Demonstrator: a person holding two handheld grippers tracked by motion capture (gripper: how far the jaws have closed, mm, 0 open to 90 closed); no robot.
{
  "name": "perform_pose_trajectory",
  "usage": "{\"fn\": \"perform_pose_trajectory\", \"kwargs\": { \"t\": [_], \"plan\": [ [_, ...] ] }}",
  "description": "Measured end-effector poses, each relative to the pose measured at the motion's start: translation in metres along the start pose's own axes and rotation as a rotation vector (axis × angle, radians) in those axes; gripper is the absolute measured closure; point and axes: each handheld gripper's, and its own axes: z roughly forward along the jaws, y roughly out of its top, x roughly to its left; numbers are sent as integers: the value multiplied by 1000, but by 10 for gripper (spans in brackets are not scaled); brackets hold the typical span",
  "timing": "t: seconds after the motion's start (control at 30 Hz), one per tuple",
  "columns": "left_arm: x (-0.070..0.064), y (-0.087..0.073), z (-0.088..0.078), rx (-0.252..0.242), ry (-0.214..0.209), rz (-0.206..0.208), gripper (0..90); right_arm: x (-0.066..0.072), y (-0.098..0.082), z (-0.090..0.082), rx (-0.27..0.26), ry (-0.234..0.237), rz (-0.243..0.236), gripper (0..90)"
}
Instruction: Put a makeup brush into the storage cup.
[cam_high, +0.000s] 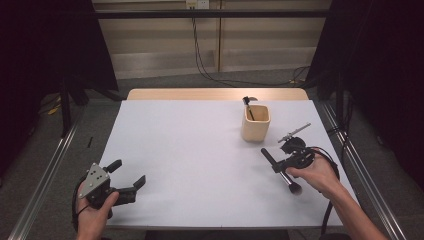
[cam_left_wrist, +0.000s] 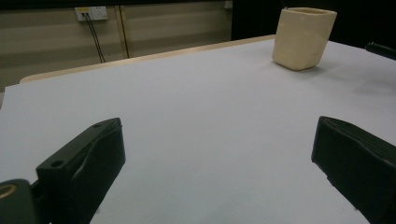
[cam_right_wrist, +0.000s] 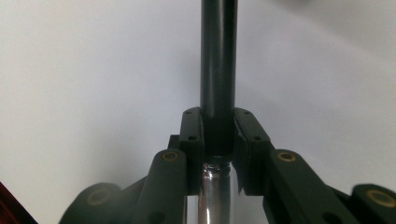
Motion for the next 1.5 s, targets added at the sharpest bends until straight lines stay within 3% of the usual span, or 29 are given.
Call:
{"fn": "perform_pose_trajectory", "kwargs": {
  "t": [0.17,0.4,0.67,0.93,1.17,1.5],
  "plan": [
    [0,0,0,-2,1,-4,27,-3,-3,-8,-131,5,3,757],
    [0,0,0,2,-1,1,27,-10,-7,-14,-263,12,28,757],
    [1,1,0,0,-3,5,26,-8,-12,-21,-463,-5,-13,757],
    [1,2,0,-7,-4,10,26,-10,-17,-25,-641,-1,-3,757],
    [-1,7,1,-27,-28,12,24,-9,-13,-27,-708,68,-54,757],
    [-13,18,11,-30,-119,34,22,1,-4,-18,-722,185,-119,757]
  ]
}}
